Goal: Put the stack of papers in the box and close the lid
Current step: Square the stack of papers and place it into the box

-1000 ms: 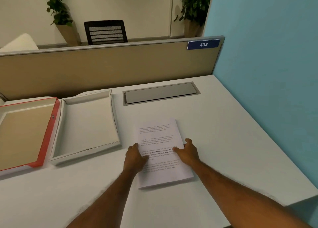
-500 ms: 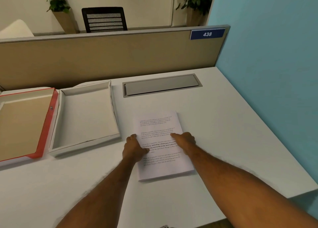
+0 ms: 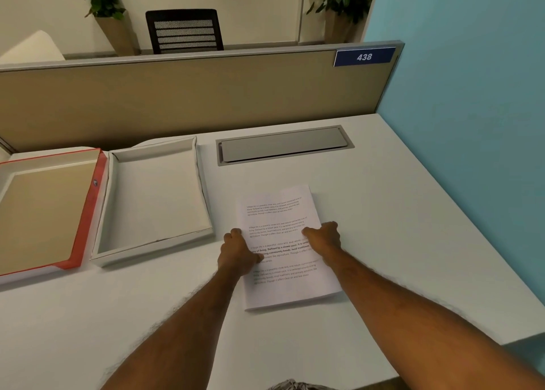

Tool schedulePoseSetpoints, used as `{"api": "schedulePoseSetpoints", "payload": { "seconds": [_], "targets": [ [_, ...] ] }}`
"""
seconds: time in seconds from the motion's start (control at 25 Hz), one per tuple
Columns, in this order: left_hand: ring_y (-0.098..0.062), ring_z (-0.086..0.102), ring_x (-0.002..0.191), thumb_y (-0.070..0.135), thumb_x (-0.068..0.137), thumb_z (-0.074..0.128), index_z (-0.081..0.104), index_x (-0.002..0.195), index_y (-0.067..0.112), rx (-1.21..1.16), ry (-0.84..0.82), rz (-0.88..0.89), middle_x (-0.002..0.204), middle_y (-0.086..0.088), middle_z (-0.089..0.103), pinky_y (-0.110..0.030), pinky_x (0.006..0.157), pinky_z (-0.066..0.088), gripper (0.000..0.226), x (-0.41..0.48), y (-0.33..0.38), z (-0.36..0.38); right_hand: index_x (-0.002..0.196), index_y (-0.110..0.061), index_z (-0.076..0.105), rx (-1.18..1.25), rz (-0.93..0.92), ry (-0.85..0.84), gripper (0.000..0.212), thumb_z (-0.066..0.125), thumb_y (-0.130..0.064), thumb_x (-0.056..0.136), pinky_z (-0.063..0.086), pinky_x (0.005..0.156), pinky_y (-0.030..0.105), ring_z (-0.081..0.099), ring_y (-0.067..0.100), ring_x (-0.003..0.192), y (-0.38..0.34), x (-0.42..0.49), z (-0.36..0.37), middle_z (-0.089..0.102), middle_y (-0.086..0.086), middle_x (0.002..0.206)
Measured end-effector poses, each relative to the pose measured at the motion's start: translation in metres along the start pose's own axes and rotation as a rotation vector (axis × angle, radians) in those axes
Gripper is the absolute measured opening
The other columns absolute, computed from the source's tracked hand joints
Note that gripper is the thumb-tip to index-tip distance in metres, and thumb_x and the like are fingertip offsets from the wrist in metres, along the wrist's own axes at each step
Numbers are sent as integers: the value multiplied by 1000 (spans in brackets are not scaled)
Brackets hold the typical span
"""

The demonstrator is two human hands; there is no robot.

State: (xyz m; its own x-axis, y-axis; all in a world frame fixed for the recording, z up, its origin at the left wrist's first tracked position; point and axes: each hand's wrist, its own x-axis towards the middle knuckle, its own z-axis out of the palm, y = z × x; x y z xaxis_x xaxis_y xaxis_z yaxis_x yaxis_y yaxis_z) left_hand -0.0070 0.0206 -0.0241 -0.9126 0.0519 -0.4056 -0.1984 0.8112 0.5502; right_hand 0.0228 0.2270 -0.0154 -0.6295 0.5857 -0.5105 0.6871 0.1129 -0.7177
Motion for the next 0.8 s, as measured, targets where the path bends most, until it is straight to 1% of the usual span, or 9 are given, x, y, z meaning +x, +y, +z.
{"api": "schedulePoseSetpoints", "payload": {
  "seconds": [0.08,0.2,0.36,0.4,0.52,0.6,0.64,0.72,0.8],
  "targets": [
    [-32,47,125,31,69,84,29,141,9,-4,6,1,140,-13,41,-46,101,46,93,0,0,1,119,1,49,32,-1,-10,49,70,-21,81,52,70,31,62,26,86,3,1,-2,65,12,109],
    [-33,44,127,30,69,84,28,143,9,-40,-1,1,141,-14,40,-46,103,43,96,-1,-1,2,110,3,63,61,-29,-52,33,65,-20,87,51,66,28,65,26,81,9,5,-5,71,18,110],
    [-32,42,130,32,64,87,28,143,5,-97,-35,-25,142,-16,38,-45,109,39,102,0,-5,-6,116,2,55,4,-201,5,34,62,-20,91,57,82,38,67,33,100,8,-3,-3,66,19,117],
    [-32,43,128,34,62,88,32,141,5,-94,-58,-24,140,-15,39,-46,108,40,101,1,-8,-9,116,1,53,1,-263,19,33,62,-19,92,57,82,38,66,32,101,8,-9,-2,65,18,117],
    [-31,47,123,44,63,86,46,131,7,-163,-112,18,133,-13,46,-48,105,43,87,4,-12,-15,112,-4,54,70,-425,12,26,63,-16,91,56,69,25,67,24,89,9,-23,-6,67,15,111],
    [-31,52,121,51,70,78,52,127,7,-263,-71,30,131,-12,53,-48,103,45,76,3,-10,-15,109,-8,57,158,-497,-10,22,65,-15,90,55,62,16,68,17,84,11,-30,-13,69,10,106],
    [-31,54,120,49,75,75,52,126,5,-336,-57,22,131,-13,55,-48,102,47,71,1,-6,-16,108,-11,58,205,-512,-14,21,66,-15,89,56,60,15,69,16,85,11,-33,-17,70,8,105],
    [-31,58,116,34,84,70,43,129,2,-544,-64,46,131,-15,55,-50,98,50,62,-5,4,-16,107,-14,58,269,-516,-16,21,67,-15,88,56,59,14,70,16,88,12,-37,-25,70,5,102],
    [-30,62,110,22,89,65,35,126,3,-623,-20,150,128,-15,56,-48,90,56,51,-12,12,-15,110,-13,57,272,-516,6,24,67,-14,88,56,64,16,69,19,90,11,-37,-32,68,5,104]
  ]
}}
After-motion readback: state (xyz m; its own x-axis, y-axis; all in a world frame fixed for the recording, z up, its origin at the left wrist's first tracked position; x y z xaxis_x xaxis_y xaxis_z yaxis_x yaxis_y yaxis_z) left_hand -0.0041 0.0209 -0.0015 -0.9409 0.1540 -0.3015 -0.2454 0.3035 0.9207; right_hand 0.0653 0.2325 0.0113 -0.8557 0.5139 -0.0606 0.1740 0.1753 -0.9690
